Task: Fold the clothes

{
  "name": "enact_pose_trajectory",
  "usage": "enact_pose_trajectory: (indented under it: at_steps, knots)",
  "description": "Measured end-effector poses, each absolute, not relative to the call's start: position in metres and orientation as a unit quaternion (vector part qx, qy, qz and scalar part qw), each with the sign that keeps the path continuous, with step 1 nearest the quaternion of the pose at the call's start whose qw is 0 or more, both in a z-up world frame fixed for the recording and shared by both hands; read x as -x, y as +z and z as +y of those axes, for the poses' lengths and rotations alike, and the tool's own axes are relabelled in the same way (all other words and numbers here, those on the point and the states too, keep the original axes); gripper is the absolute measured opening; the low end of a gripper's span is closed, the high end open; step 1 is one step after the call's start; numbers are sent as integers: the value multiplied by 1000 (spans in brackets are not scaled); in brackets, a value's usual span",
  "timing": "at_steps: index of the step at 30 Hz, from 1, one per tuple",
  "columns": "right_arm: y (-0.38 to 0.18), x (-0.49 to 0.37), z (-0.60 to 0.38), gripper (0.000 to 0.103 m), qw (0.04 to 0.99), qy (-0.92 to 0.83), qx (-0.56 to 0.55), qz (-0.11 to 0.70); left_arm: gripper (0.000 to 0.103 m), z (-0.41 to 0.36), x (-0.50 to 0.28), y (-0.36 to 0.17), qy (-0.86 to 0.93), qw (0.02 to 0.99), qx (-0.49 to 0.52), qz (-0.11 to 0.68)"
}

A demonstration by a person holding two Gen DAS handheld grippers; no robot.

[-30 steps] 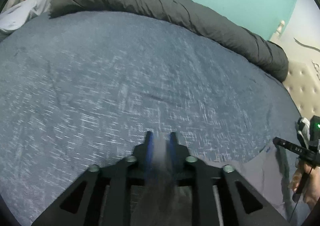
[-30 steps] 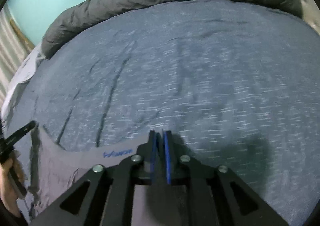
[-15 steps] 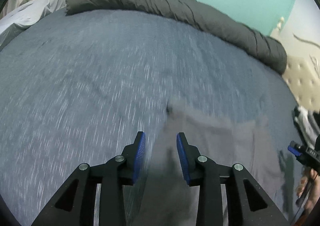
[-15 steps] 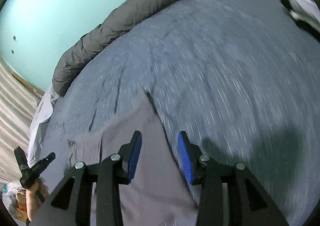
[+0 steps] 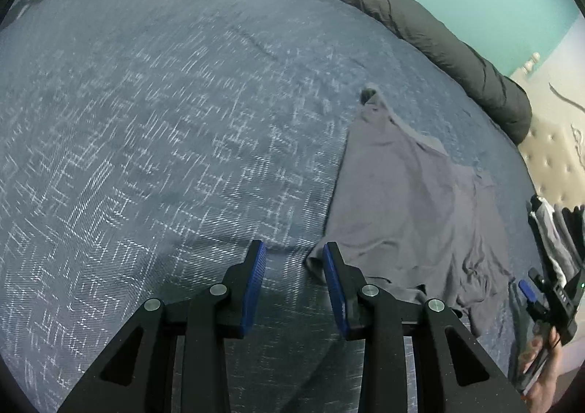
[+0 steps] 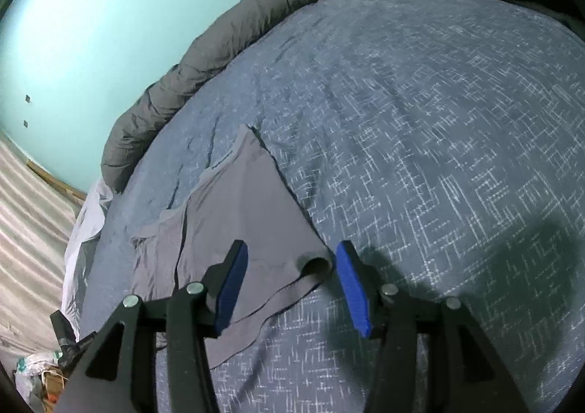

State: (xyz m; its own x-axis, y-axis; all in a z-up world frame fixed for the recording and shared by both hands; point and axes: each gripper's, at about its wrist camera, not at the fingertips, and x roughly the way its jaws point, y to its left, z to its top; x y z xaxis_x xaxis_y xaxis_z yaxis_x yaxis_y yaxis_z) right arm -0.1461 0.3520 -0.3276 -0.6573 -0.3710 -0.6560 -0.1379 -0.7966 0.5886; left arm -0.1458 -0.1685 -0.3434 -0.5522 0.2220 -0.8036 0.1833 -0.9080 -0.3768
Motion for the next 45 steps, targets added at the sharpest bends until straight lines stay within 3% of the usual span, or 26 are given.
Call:
enact_pose_trajectory:
  at_steps: [9, 16, 18, 20, 22, 26, 45]
  knots:
    - [-338, 153, 353, 53, 81, -846, -407, -334, 35, -184, 142, -355, 824, 44, 458, -330]
    - [-347, 158, 351, 52, 87, -835, -421, -345, 34, -180, 143, -354, 827, 50, 457, -323]
    - [-348, 157, 351, 43, 88, -835, -421, -343, 34, -178, 145, -356, 825, 53, 461, -324]
    - [-348, 156, 352, 23, 90, -836, -421, -342, 32, -176, 145, -358, 823, 56, 462, -326]
    - [-350, 154, 355, 15, 88, -833, -420, -349, 18, -173, 147, -358, 823, 61, 462, -324]
    - [-352, 149, 363, 4, 81, -831, -414, -361, 3, -165, 149, -357, 830, 59, 464, -305]
    - [-345, 146, 384, 2, 57, -838, -398, -368, 2, -191, 135, -358, 833, 19, 469, -294]
